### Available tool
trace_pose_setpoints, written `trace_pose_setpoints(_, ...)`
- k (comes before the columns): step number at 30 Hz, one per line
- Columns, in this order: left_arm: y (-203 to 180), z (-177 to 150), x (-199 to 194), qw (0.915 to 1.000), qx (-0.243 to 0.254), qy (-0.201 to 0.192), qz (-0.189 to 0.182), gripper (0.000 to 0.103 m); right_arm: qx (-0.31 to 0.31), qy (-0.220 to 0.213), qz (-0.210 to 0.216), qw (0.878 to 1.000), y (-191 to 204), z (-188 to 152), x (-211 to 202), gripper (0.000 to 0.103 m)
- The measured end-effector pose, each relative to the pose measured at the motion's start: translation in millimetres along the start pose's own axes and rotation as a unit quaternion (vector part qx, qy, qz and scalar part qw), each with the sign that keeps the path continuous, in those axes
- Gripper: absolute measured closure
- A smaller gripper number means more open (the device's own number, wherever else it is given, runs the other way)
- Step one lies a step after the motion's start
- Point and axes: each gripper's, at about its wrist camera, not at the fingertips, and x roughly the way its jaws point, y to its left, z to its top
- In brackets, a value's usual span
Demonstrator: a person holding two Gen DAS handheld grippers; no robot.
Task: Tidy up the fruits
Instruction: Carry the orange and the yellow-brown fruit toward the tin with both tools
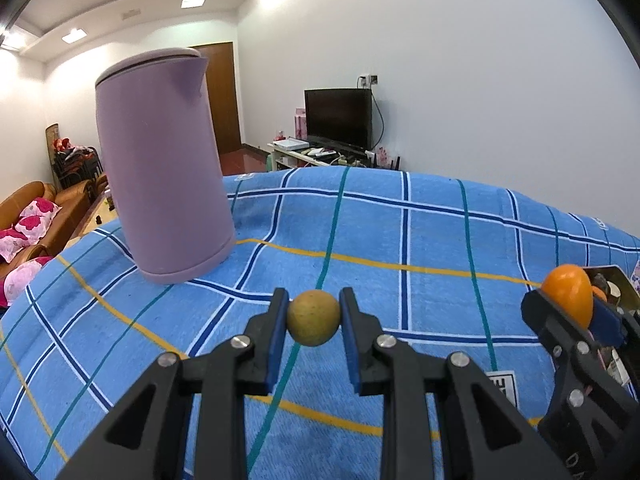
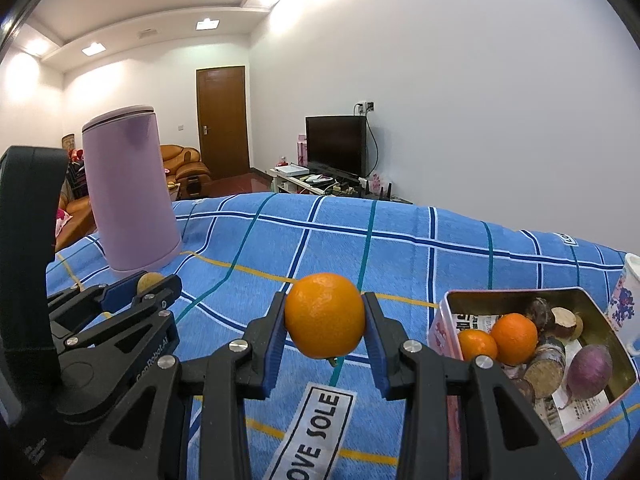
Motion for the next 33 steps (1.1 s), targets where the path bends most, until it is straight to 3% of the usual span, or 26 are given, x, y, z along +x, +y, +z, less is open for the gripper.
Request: trace_pose_setpoints(33, 3, -11, -18, 0.9999, -0.013, -0.004, 0.003, 0.076, -0.012, -0.004, 0.004, 1.0, 5, -8, -19, 0.064)
